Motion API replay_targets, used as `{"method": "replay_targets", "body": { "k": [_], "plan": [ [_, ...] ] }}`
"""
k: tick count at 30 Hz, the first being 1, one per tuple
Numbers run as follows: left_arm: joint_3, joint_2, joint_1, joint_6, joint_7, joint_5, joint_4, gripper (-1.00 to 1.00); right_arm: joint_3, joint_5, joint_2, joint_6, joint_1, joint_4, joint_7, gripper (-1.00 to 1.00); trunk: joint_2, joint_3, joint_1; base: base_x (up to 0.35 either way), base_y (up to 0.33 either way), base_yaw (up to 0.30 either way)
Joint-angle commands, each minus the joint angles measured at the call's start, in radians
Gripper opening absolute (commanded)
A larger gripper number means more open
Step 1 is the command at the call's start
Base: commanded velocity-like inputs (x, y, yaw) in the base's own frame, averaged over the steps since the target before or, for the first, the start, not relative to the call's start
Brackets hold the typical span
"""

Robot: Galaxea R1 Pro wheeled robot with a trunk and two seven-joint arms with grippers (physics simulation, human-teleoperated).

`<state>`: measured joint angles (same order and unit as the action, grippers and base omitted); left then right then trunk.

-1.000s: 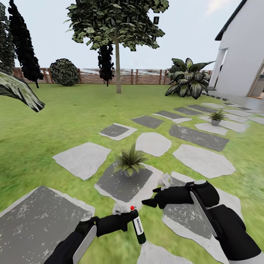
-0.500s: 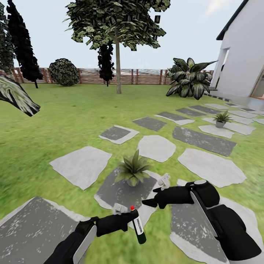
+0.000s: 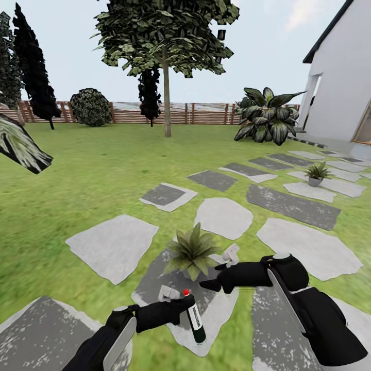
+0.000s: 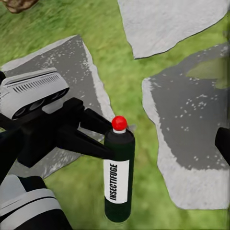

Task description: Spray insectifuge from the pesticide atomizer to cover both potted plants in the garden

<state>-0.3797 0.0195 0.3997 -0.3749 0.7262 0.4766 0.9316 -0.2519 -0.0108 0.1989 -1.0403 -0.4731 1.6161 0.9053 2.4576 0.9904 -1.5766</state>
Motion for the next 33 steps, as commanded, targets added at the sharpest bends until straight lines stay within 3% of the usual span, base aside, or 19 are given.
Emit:
{"method": "replay_targets", "body": {
  "k": [1, 22, 28, 33],
  "plan": [
    [-0.002, 0.002, 0.001, -0.009, -0.001, 0.011, 0.000, -1.00, -0.001, -0.001, 0.000, -0.007, -0.001, 0.001, 0.001, 1.00, 0.000, 0.001, 0.000, 0.326, 0.082, 0.000],
    [0.000, 0.003, 0.001, -0.005, -0.005, 0.009, -0.002, -1.00, -0.003, -0.001, 0.001, -0.007, 0.000, 0.001, 0.001, 1.00, 0.000, 0.001, 0.000, 0.323, 0.080, 0.000],
    [0.007, 0.003, 0.001, 0.001, -0.010, 0.009, -0.002, -1.00, -0.002, -0.001, 0.001, -0.007, 0.000, 0.001, 0.001, 1.00, 0.000, 0.001, 0.000, 0.081, 0.016, 0.000],
    [0.003, -0.005, 0.001, -0.001, -0.048, 0.010, -0.002, -1.00, -0.008, -0.002, -0.003, -0.007, 0.001, 0.000, 0.001, 1.00, 0.000, 0.001, 0.000, 0.007, 0.001, 0.000]
  ]
}}
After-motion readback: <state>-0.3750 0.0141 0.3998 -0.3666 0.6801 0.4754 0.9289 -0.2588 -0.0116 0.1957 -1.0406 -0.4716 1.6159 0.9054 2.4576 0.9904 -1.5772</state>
